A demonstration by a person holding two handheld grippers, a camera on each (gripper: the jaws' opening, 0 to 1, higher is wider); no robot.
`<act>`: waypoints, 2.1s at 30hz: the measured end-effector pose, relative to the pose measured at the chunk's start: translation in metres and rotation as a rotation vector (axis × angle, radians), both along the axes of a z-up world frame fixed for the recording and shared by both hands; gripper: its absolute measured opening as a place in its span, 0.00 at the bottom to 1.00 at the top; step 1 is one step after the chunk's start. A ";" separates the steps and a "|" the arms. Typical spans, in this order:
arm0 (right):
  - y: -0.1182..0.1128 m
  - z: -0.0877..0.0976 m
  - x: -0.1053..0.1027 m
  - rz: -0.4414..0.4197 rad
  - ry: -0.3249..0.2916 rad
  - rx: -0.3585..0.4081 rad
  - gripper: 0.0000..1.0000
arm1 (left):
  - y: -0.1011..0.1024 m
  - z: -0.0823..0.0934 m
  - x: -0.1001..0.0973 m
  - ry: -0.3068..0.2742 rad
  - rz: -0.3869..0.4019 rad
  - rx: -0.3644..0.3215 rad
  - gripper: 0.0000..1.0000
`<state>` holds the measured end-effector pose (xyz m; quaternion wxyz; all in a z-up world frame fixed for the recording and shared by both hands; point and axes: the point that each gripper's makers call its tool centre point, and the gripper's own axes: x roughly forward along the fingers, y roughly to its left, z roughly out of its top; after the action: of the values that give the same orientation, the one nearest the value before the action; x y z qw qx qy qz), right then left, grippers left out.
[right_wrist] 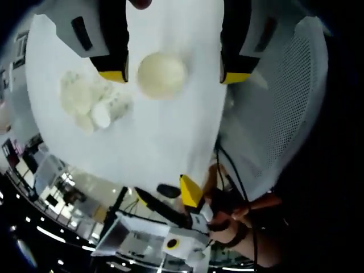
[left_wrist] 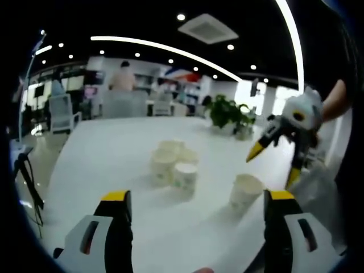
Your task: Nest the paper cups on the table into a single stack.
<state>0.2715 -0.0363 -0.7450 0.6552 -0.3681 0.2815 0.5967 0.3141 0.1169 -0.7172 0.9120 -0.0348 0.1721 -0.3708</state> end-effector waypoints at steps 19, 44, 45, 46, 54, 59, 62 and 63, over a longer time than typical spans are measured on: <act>-0.013 0.011 0.027 -0.295 0.054 0.159 0.71 | 0.000 -0.003 0.000 0.007 0.001 0.005 0.95; -0.058 0.027 0.063 -0.622 0.009 0.301 0.84 | -0.002 -0.006 -0.001 0.017 -0.003 0.004 0.95; -0.059 0.027 0.063 -0.629 0.005 0.304 0.86 | -0.002 -0.006 -0.001 0.019 -0.003 0.004 0.95; -0.060 0.026 0.064 -0.636 0.006 0.302 0.89 | -0.002 -0.007 -0.001 0.020 -0.003 0.004 0.95; -0.064 0.025 0.066 -0.651 -0.014 0.309 1.00 | -0.003 -0.007 -0.001 0.022 -0.004 0.005 0.96; -0.065 0.023 0.064 -0.647 -0.009 0.306 1.00 | -0.005 -0.008 0.000 0.023 -0.007 0.007 0.96; -0.068 0.025 0.066 -0.664 -0.013 0.318 1.00 | -0.006 -0.006 0.002 0.019 -0.006 0.003 0.96; -0.070 0.027 0.067 -0.669 -0.022 0.321 1.00 | -0.006 -0.006 0.002 0.018 -0.007 0.002 0.96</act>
<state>0.3384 -0.1059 -0.7184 0.8663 -0.1546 0.2820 0.3822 0.3163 0.1108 -0.7230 0.9092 -0.0366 0.1806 -0.3734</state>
